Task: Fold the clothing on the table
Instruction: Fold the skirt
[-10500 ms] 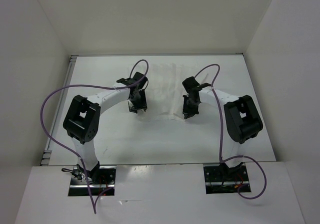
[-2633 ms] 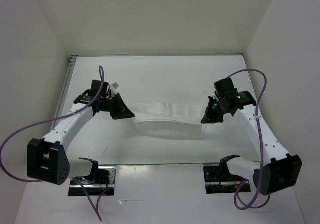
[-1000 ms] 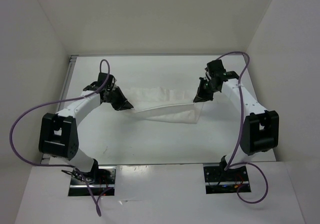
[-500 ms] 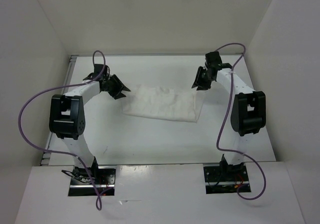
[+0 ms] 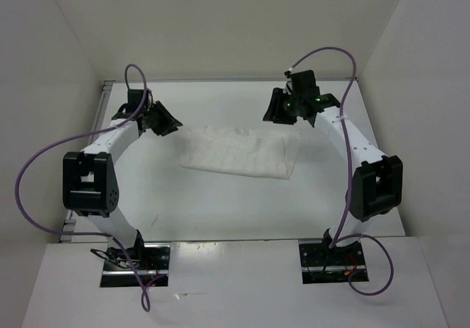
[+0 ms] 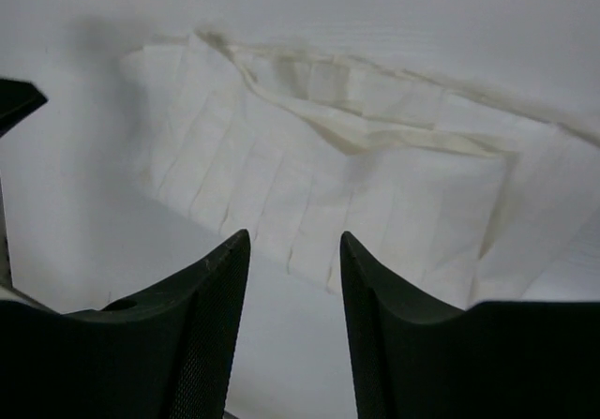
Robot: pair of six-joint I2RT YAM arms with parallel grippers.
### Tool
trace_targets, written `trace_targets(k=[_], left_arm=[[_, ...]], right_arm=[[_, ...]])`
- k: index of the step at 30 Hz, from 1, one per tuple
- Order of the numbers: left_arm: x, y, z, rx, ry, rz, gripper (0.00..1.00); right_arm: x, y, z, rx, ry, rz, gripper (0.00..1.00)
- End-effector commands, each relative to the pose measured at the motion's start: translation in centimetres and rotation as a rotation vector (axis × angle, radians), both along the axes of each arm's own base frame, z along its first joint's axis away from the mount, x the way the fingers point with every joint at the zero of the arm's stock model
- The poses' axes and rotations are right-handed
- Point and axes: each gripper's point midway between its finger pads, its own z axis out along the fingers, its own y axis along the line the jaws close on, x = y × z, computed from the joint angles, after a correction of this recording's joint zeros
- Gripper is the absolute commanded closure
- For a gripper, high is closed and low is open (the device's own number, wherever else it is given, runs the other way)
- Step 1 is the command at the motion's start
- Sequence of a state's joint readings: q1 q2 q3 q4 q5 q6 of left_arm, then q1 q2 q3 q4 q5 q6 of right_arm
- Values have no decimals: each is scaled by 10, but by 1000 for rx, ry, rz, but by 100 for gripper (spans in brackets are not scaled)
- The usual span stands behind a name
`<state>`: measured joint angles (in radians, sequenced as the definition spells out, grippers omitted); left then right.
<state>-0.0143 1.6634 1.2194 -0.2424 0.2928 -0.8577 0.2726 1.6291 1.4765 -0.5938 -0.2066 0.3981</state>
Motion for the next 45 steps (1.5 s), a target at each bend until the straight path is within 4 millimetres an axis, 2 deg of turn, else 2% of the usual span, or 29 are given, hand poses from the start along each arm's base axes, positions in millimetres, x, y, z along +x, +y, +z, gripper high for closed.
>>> trace_targets(k=[1, 2, 3, 5, 6, 8, 9, 11, 15, 17, 20, 21, 22, 23, 26, 27, 29, 30, 32, 33, 35, 36, 37, 40, 41, 42, 43, 44, 45], left_arm=[[-7, 0, -48, 28, 106, -43, 65], [-8, 0, -56, 34, 122, -51, 68], [-7, -4, -69, 35, 151, -60, 75], [-6, -5, -81, 33, 176, -73, 80], [-4, -6, -92, 26, 201, -80, 84], [-2, -8, -100, 19, 218, -86, 84], [-5, -11, -109, 25, 236, -102, 86], [-7, -15, -113, 26, 246, -111, 86], [-29, -20, -130, 40, 311, -131, 86], [-40, -20, -137, 40, 336, -132, 86], [-60, -20, -139, 56, 373, -144, 86], [-73, -23, -146, 58, 401, -153, 86], [-78, -22, -143, 58, 398, -153, 86], [-84, -22, -145, 58, 407, -153, 86], [-105, -23, -152, 60, 442, -163, 86], [-103, -23, -147, 60, 427, -163, 86], [-104, -23, -139, 66, 409, -171, 86], [-100, -26, -131, 53, 383, -189, 79], [-92, -28, -103, 51, 322, -202, 69], [-88, -29, -91, 51, 294, -202, 66], [-78, -29, -55, 58, 202, -207, 60], [-71, -30, -30, 59, 137, -205, 58], [-69, -31, -19, 60, 114, -219, 58], [-59, -47, 13, -8, 42, -294, 57], [-58, -52, 18, -28, 30, -325, 57], [-56, -57, 16, -57, 42, -350, 57], [-58, -72, 20, -91, 31, -403, 57], [-53, -78, 26, -98, 11, -422, 57], [-52, -82, 20, -100, 27, -432, 58]], right_arm=[[-27, 30, -38, 1, 123, 116, 51], [-32, 41, -44, 12, 147, 138, 53], [-34, 47, -58, 8, 185, 155, 56], [-42, 58, -73, -2, 235, 175, 64], [-44, 56, -88, -17, 283, 158, 68], [-51, 54, -101, -25, 345, 141, 75], [-57, 52, -110, -30, 384, 129, 75], [-62, 44, -125, -62, 418, 93, 75], [-75, 34, -149, -114, 501, 77, 75], [-75, 28, -165, -139, 533, 69, 75], [-62, 20, -178, -160, 551, 61, 75], [-55, 12, -180, -162, 557, 49, 75], [-44, 16, -177, -155, 535, 49, 75], [-39, 8, -185, -177, 549, 37, 75], [-11, 4, -172, -173, 482, 31, 75], [-7, 7, -167, -167, 463, 53, 75], [0, 11, -145, -138, 403, 60, 71], [4, 14, -121, -121, 347, 72, 67], [2, 13, -102, -110, 307, 72, 63], [-2, 12, -86, -101, 273, 71, 61], [-4, 6, -72, -90, 237, 60, 53], [-8, -3, -64, -84, 218, 31, 50], [-10, -9, -62, -82, 215, 20, 41], [-7, -38, -65, -75, 222, -49, 35], [-2, -53, -65, -71, 223, -85, 32], [-6, -62, -74, -79, 246, -96, 30], [-8, -68, -78, -78, 257, -99, 30], [-11, -80, -91, -73, 295, -124, 28], [-11, -83, -96, -62, 308, -130, 26]])
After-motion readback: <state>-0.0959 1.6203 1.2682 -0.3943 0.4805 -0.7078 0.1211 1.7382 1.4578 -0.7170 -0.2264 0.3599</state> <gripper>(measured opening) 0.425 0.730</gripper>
